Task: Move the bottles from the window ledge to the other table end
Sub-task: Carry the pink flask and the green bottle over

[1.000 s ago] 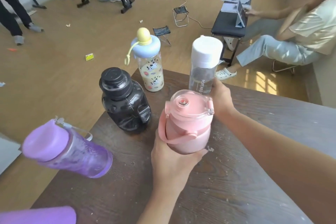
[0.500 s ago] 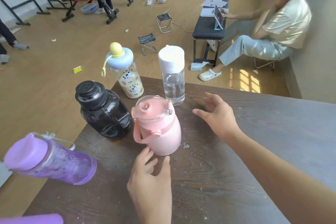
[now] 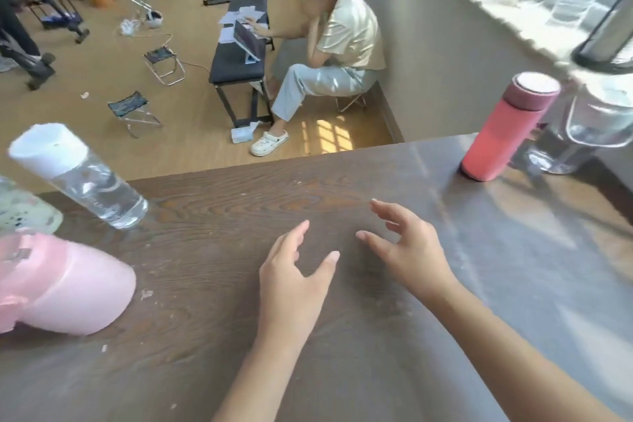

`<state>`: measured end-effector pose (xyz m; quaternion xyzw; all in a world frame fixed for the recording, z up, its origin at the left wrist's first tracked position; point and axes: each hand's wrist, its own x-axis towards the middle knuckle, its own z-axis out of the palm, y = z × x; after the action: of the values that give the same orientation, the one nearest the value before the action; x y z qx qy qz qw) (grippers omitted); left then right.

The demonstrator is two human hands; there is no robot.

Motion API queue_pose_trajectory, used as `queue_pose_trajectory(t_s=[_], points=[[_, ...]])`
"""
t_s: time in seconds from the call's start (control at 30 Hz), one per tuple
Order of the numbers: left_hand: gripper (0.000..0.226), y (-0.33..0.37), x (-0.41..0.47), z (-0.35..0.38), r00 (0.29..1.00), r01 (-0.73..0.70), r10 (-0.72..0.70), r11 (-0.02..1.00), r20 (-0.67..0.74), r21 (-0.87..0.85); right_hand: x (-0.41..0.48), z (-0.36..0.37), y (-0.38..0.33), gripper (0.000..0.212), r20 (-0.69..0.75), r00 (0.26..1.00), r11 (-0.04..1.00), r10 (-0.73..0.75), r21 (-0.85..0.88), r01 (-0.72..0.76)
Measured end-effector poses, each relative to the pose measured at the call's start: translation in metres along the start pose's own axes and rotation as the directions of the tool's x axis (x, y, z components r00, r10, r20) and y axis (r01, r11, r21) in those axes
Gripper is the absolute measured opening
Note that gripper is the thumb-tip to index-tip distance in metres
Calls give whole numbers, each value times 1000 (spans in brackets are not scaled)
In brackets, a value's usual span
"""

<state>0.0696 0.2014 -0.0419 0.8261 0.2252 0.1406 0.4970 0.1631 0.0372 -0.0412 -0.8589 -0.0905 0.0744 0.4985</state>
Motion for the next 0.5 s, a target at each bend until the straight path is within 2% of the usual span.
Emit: queue_pose_trajectory(t_s=[0.17,0.3,0.4,0.5], points=[[63,52,-6,98,953,-173,171,985,248,-15,-42,-85,49,61,-245,958,987,150,90,-132],[63,87,-37,173,855,-310,296,950,426,-39,-101,-138,89,59,-405,881,969,245,131,-209],[63,110,-64,216,772,-369,351,926,530,-76,-149,-169,117,58,-523,795,951,308,141,-276],[61,128,-90,250,695,-413,391,904,603,-110,-191,-190,142,60,-576,727,927,374,221,-302]])
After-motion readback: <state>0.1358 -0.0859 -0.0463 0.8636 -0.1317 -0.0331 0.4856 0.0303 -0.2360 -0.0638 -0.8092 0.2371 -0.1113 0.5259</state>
